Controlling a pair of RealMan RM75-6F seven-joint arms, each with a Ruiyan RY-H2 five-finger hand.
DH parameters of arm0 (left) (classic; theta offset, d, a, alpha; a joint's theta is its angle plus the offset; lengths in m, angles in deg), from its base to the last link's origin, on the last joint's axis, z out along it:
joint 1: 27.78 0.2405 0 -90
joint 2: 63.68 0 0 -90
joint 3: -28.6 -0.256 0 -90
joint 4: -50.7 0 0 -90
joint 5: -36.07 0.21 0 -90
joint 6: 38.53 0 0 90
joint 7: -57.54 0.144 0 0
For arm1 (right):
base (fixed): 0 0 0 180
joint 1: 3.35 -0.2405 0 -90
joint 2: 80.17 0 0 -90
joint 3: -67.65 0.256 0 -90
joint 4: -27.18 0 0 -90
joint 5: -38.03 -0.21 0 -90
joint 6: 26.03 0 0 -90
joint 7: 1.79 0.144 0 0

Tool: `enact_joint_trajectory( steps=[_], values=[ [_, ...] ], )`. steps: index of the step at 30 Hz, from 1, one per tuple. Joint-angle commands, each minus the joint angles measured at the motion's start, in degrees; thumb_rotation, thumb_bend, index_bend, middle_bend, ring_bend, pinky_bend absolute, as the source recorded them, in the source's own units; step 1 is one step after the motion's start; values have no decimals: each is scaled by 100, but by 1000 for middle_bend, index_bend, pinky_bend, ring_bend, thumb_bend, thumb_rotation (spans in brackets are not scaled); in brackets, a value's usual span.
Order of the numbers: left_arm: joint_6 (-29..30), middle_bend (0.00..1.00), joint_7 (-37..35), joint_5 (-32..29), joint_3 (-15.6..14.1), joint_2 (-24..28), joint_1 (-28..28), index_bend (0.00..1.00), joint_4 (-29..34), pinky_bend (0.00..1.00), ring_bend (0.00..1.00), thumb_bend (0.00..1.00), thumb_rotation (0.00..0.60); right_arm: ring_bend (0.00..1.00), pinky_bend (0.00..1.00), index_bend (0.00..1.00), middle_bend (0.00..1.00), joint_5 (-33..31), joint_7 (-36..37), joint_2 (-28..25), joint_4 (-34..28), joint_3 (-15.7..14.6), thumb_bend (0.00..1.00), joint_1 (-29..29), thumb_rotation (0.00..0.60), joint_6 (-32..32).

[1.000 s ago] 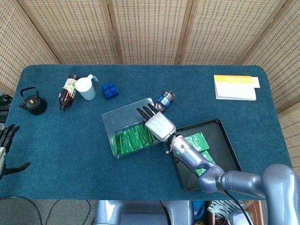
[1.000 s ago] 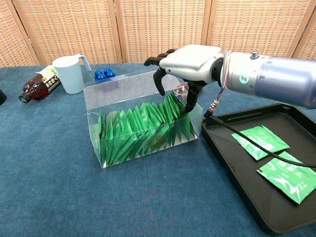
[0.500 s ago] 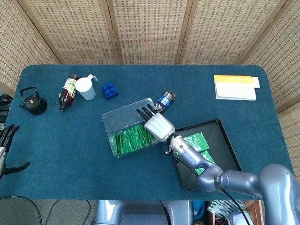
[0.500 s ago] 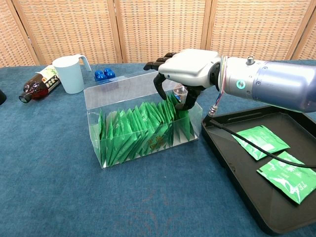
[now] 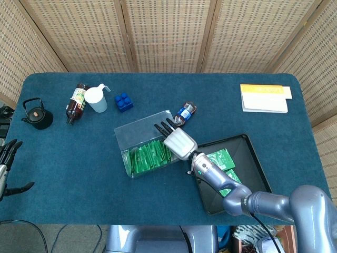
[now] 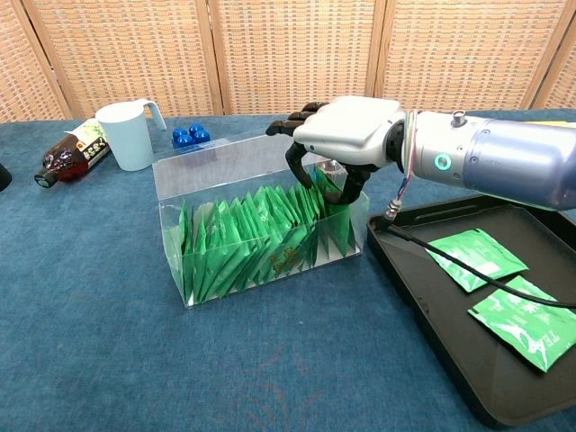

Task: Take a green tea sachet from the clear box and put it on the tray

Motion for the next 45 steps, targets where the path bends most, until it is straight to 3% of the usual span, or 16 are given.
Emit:
enact_joint_trajectory(
  steps=[1, 7, 25, 36, 45],
  values=[
    [-4, 0, 2, -3, -2, -1, -1, 0, 0, 0, 0, 103, 600, 0, 0, 528, 22, 21, 21, 14, 20, 4, 525, 17, 600, -9],
    [-15, 0, 3, -8, -5, 1, -4, 0, 3, 0, 0, 103, 600, 0, 0, 590, 23, 68, 14, 64, 120, -11, 561, 58, 600, -29],
    [-40, 0, -37, -14, -8, 6, -16, 0, -12, 0, 0, 103, 600, 0, 0, 609, 31, 419, 219, 28, 45, 5, 590, 194, 600, -230],
    [-16, 0, -46, 30, -23, 10, -10, 0, 5, 0, 0, 103, 600, 0, 0, 609, 33, 684, 367, -361, -462, 165, 595, 321, 600, -578],
    [41, 0, -71, 108, -46, 32, 11, 0, 34, 0, 0, 103, 600, 0, 0, 609, 35, 921, 270, -1154, -1395, 377, 595, 500, 600, -980]
  ],
)
